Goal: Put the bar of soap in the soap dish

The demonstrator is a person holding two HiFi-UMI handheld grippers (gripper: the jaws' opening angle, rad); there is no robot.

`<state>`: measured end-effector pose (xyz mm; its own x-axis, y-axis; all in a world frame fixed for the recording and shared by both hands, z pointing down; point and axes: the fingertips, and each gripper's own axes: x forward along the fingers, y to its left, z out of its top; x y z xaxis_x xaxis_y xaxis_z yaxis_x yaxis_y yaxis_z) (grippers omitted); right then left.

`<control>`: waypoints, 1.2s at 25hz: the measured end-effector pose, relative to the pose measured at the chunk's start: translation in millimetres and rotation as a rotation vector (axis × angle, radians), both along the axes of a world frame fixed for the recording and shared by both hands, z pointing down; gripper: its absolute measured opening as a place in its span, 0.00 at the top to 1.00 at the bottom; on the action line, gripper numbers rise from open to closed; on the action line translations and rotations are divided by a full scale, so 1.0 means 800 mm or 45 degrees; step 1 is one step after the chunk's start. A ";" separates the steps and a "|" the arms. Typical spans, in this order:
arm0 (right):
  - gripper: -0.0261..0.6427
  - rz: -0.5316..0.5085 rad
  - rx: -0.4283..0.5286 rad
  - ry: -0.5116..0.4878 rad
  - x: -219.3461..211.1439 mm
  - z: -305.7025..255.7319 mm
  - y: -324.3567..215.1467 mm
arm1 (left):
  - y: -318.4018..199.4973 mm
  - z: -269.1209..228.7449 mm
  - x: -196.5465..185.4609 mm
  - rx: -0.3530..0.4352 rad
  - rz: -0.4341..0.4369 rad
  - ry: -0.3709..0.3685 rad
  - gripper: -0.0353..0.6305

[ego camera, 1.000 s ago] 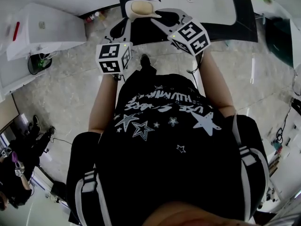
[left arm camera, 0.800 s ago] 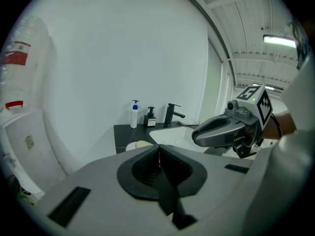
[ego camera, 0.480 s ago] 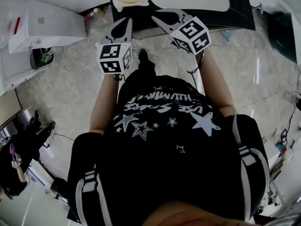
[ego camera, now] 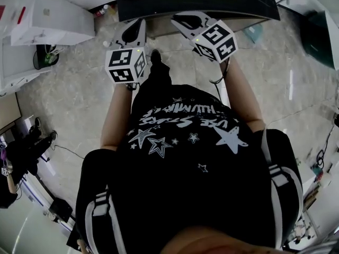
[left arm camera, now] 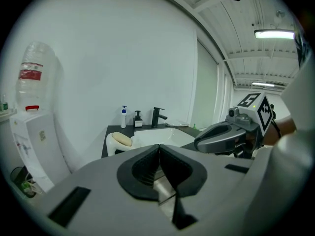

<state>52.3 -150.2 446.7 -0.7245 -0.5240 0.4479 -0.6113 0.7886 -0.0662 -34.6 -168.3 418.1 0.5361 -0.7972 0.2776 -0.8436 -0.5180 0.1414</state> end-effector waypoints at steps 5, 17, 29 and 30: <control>0.90 -0.001 0.024 -0.007 0.018 -0.010 0.067 | 0.066 -0.010 0.014 0.027 -0.013 0.005 0.93; 0.90 -0.027 0.102 -0.042 0.048 -0.036 0.189 | 0.192 -0.042 0.045 0.093 -0.050 0.036 0.93; 0.91 -0.045 0.117 -0.084 0.056 -0.048 0.247 | 0.261 -0.083 0.059 0.156 -0.053 0.047 0.93; 0.91 -0.042 0.114 -0.086 0.058 -0.047 0.247 | 0.262 -0.083 0.060 0.156 -0.051 0.051 0.93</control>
